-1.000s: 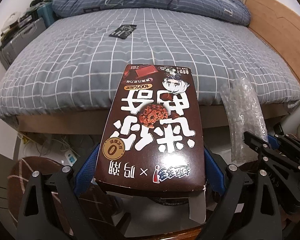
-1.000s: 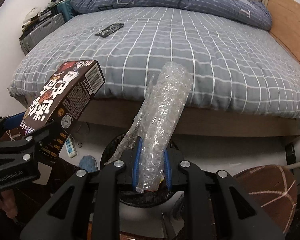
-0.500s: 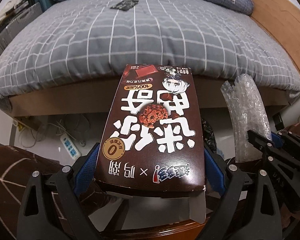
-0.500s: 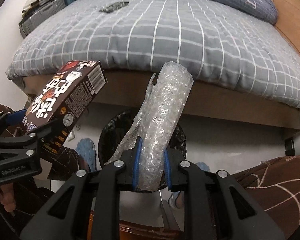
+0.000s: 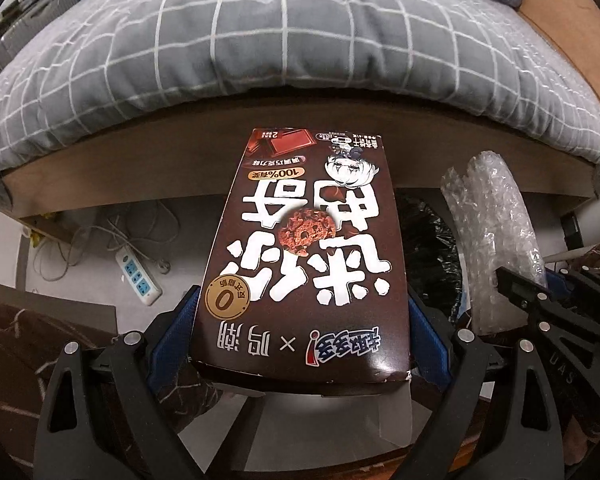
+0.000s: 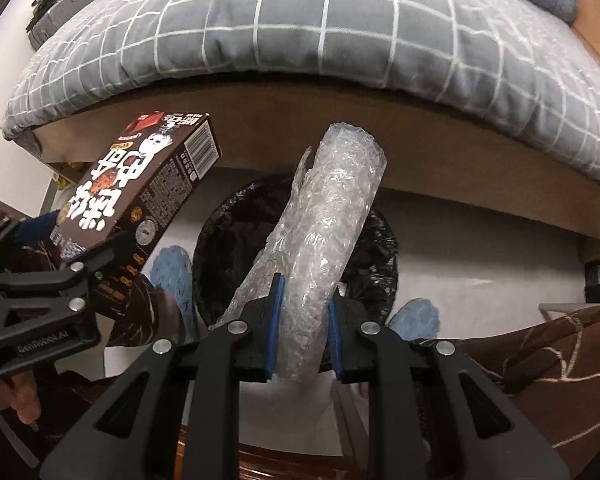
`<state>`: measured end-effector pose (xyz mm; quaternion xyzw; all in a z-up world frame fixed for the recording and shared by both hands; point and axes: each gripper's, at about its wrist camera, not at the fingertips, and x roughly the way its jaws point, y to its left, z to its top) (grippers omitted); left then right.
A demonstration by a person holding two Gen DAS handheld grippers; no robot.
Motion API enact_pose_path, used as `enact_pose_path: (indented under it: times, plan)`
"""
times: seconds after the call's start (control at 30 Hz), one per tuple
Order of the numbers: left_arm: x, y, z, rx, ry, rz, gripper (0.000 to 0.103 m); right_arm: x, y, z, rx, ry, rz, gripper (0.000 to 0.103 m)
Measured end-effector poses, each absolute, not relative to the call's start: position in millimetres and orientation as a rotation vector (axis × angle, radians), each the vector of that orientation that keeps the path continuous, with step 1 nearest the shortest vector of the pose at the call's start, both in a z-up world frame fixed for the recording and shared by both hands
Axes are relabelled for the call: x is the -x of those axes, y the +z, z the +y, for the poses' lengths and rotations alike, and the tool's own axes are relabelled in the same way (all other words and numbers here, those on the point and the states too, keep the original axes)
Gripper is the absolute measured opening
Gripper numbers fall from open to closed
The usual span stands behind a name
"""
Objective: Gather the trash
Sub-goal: 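Lift the snack box and bubble wrap and carry them over the bin, then open the left tool over the bin while the right tool releases the bubble wrap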
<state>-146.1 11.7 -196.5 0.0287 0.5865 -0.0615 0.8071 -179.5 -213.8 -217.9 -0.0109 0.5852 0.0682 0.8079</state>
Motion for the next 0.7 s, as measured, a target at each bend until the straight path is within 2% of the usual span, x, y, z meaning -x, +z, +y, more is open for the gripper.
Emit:
enact_pose_path:
  times: [0.27,0.37,0.5,0.7]
  plan:
    - [137,-210,23,-0.01,-0.102,1.293,0.09,167,-248,-190,0.037,0.2,1.303,0.02]
    - [135,-213,27,-0.011,-0.093,1.295,0.09,164,-254,-185,0.033,0.201,1.319,0.025]
    - [130,-217,26,-0.016,-0.096,1.303,0.09,162,-251,-188,0.031,0.186,1.297,0.043]
    - [128,-221,10,-0.049,-0.128,1.318,0.09,160,-244,-207,0.005,0.134,1.279,0.062]
